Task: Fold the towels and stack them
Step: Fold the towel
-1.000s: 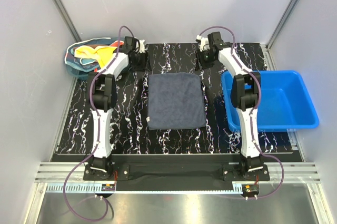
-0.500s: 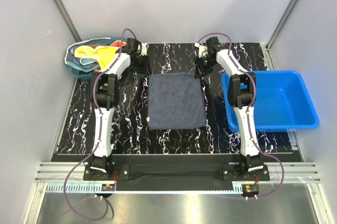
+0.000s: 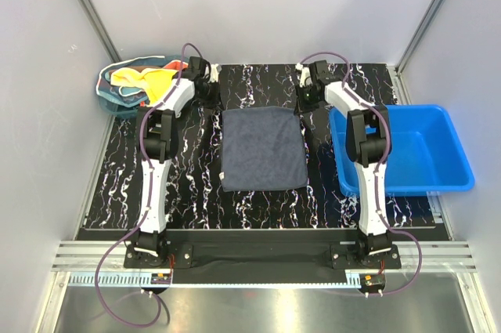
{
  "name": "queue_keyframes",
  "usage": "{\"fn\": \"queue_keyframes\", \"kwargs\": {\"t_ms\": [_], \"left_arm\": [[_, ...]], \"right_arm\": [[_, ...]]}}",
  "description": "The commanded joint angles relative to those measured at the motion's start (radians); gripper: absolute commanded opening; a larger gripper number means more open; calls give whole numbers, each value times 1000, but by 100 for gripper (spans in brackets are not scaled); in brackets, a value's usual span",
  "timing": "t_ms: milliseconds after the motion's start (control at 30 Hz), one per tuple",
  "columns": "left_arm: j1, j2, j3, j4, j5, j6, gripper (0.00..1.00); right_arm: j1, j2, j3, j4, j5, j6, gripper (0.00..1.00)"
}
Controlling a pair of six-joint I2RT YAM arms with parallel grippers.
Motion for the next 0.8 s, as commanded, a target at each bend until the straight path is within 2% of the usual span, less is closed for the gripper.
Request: {"fn": "queue_keyframes", "kwargs": {"t_ms": [0, 167, 267, 367, 567, 767], "left_arm": [[2, -5, -11, -4, -33, -9, 0], [2, -11, -23, 3, -33, -13, 0], [2, -11, -25, 5, -32, -13, 0], [2, -14, -32, 8, -24, -19, 0], [1, -19, -41, 13, -20, -19, 0], [2, -22, -46, 13, -18, -21, 0]], "right_arm": [[28, -151, -104, 199, 144, 28, 5], [86, -208, -242, 337, 146, 2, 18], [115, -194, -235, 330, 118, -20, 32], [138, -176, -207, 315, 97, -27, 38], [163, -199, -225, 307, 64, -12, 42], [167, -210, -253, 308, 77, -12, 42]]}}
